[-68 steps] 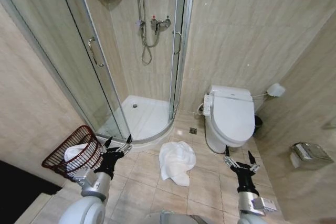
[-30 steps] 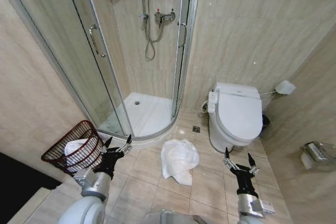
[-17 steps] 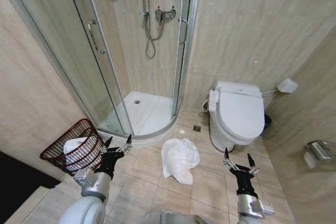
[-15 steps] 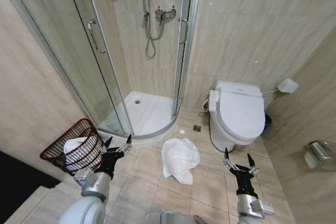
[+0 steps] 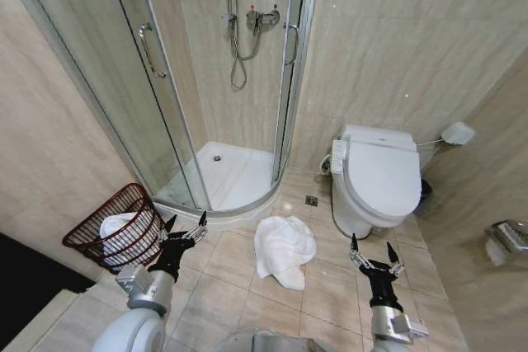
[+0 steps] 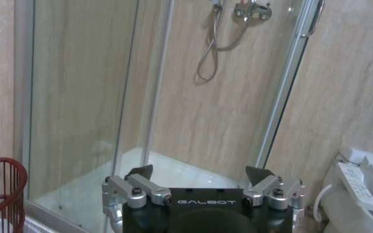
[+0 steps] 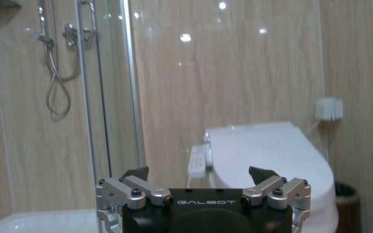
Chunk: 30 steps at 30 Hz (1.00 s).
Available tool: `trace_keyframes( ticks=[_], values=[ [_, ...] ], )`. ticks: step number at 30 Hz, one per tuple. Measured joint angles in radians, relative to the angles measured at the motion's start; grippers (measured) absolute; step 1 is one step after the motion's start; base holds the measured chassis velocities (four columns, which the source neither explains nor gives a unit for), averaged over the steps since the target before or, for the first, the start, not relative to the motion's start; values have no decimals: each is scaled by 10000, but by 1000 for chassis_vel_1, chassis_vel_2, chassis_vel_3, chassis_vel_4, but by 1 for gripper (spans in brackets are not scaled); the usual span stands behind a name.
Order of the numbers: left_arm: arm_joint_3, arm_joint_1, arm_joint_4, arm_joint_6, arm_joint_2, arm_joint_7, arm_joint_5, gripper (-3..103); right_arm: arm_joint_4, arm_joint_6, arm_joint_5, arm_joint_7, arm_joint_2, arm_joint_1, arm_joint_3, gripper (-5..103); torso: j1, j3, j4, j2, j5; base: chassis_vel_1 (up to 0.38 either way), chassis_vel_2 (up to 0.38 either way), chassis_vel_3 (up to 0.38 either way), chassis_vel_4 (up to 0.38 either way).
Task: Discard the used towel into the hamper.
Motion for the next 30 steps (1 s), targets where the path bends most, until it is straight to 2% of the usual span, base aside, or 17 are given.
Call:
trace_keyframes(
  ticks=[4,11,18,24,30],
  values=[
    [0,0,0,0,0,0,0,97,-504,12,291,-259,-91,212,-10,100,-74,-106,0,-181,1,0,0,0,0],
    [0,0,0,0,0,0,0,97,-1098,452,342,-391,-108,295,-92,100,-201,-296,0,-496,0,0,0,0,0],
    [0,0,0,0,0,0,0,97,-1487,335,512,-433,-227,370,-93,100,-314,-443,0,-756,0,0,0,0,0],
    [0,0,0,0,0,0,0,97,-2587,107,1195,-669,-500,985,-199,100,-425,-612,0,-1038,0,0,0,0,0],
    [0,0,0,0,0,0,0,97,-3660,52,1247,-834,-683,1761,-349,100,-522,-746,1,-1271,0,0,0,0,0]
  ],
)
